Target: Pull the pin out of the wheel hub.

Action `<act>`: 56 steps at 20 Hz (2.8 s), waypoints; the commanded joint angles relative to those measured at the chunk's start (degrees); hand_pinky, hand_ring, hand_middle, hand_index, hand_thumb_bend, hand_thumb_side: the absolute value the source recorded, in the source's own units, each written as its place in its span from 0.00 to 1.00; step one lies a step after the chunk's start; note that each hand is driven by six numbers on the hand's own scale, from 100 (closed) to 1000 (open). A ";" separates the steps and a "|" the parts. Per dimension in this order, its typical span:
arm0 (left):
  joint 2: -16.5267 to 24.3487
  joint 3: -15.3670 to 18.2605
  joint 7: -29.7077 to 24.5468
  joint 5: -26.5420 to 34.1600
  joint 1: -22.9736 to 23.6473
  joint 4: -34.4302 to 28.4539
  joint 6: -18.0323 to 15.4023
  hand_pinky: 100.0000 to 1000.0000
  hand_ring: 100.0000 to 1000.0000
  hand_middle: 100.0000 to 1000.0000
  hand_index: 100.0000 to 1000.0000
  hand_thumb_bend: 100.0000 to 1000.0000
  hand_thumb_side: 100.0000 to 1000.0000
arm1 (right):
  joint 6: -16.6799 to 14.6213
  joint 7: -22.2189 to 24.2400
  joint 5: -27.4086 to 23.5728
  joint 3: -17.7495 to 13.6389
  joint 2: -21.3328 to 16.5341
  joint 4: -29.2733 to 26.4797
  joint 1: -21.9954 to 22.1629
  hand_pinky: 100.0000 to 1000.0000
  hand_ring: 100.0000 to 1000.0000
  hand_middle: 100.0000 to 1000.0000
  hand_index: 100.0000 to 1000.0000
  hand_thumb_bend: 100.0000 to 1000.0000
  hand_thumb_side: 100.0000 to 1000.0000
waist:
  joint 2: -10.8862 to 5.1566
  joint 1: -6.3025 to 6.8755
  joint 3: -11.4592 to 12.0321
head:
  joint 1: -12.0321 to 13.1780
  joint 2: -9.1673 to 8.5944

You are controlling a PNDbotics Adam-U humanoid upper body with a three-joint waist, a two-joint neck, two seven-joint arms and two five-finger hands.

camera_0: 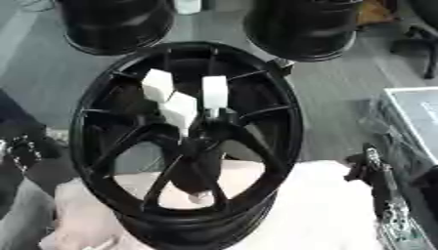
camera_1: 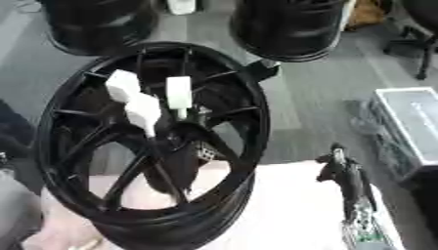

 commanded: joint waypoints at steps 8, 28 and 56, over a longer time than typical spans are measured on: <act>0.58 -0.13 0.08 0.30 -0.42 -1.11 0.07 0.62 0.58 0.51 0.72 0.24 0.80 | -0.38 -0.43 -0.18 -0.71 -1.19 -1.16 -0.94 0.45 0.30 0.25 0.46 0.00 1.00 | -0.50 -0.11 0.03 | 0.08 -0.08; 1.85 -1.32 -1.28 -0.29 -0.45 -0.84 0.01 0.62 0.58 0.51 0.72 0.24 0.80 | -9.18 28.70 -11.86 9.64 -48.90 -24.94 -25.28 0.63 0.53 0.52 0.76 0.00 0.15 | -0.59 -1.50 1.48 | -2.07 -0.08; 1.39 -1.84 -0.85 -0.90 -0.15 0.63 0.17 0.62 0.59 0.51 0.73 0.24 0.80 | -14.62 64.33 9.68 27.10 -22.39 2.23 -53.72 0.86 0.91 0.95 1.00 0.00 0.79 | -1.06 -0.55 3.99 | -9.20 -0.08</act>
